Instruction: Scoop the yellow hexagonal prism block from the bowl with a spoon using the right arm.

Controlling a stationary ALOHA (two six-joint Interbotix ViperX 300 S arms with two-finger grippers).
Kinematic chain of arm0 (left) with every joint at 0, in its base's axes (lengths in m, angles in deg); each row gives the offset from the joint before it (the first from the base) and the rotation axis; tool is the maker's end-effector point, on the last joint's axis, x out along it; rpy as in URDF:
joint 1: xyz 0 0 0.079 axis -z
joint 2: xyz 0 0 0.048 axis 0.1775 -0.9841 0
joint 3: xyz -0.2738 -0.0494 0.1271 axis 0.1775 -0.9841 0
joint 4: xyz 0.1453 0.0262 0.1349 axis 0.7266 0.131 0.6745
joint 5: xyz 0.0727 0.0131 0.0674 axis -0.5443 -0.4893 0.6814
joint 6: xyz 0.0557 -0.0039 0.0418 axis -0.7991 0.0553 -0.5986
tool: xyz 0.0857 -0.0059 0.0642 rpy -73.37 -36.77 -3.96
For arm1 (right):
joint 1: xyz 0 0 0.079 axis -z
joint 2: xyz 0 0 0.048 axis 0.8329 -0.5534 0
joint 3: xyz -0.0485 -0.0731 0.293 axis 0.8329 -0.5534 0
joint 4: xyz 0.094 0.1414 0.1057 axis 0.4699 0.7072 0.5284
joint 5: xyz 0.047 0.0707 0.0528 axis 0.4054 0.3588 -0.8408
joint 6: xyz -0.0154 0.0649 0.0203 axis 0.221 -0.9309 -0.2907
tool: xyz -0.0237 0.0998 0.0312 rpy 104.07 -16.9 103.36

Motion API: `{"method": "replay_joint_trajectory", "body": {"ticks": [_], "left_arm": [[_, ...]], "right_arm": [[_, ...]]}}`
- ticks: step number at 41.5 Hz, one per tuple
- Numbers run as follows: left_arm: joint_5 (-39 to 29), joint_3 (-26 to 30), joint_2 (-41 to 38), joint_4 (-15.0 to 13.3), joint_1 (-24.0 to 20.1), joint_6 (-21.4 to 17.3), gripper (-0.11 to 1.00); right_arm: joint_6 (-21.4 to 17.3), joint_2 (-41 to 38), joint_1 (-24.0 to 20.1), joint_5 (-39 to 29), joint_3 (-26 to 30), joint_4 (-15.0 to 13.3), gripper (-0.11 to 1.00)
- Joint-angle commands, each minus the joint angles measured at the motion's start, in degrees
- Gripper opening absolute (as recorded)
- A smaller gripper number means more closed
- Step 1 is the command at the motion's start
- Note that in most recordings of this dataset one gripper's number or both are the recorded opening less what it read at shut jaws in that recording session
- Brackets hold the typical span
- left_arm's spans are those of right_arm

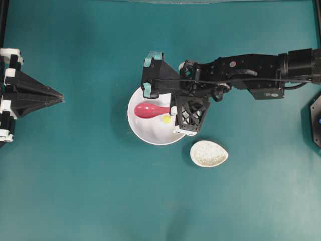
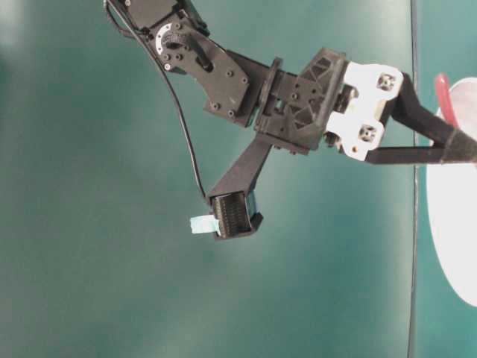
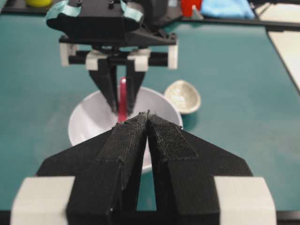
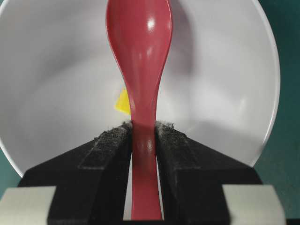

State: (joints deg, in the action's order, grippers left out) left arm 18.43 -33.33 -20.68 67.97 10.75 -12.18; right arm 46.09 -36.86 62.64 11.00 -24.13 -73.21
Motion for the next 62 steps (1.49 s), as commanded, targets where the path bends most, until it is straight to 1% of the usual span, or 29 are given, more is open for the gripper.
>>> {"method": "replay_joint_trajectory", "body": {"ticks": [1, 12, 20, 32, 35, 42, 47, 55, 62], "left_arm": [[0.7, 1.6, -0.4, 0.1, -0.1, 0.1, 0.08], [0.8, 1.6, -0.3, 0.1, -0.1, 0.1, 0.08], [0.7, 1.5, -0.3, 0.1, -0.1, 0.1, 0.08], [0.6, 1.6, -0.3, 0.2, -0.1, 0.1, 0.08], [0.6, 1.6, -0.4, 0.2, -0.1, 0.1, 0.08], [0.7, 1.6, -0.4, 0.2, -0.1, 0.1, 0.08], [0.7, 1.6, -0.4, 0.2, -0.1, 0.1, 0.08], [0.7, 1.5, -0.4, 0.2, -0.1, 0.1, 0.08], [0.7, 1.6, -0.4, 0.2, -0.1, 0.1, 0.08]], "right_arm": [[0.0, 1.7, 0.1, 0.2, 0.7, 0.0, 0.22], [0.1, 5.3, 0.4, -2.5, 1.4, -0.2, 0.23], [0.1, 9.4, 0.6, -5.5, 1.5, -1.1, 0.23], [-0.3, 15.0, 0.6, -14.2, 1.6, -1.1, 0.23], [-1.2, 15.6, 0.6, -16.5, 1.8, -1.1, 0.22], [-5.4, 14.7, 1.1, -23.6, 3.4, -1.1, 0.23], [-6.9, 14.2, 1.1, -27.2, 4.6, -1.1, 0.23], [-8.0, 13.4, 1.1, -31.6, 6.7, -1.1, 0.23], [-10.2, 10.6, 1.1, -38.4, 10.5, -1.1, 0.23]]}}
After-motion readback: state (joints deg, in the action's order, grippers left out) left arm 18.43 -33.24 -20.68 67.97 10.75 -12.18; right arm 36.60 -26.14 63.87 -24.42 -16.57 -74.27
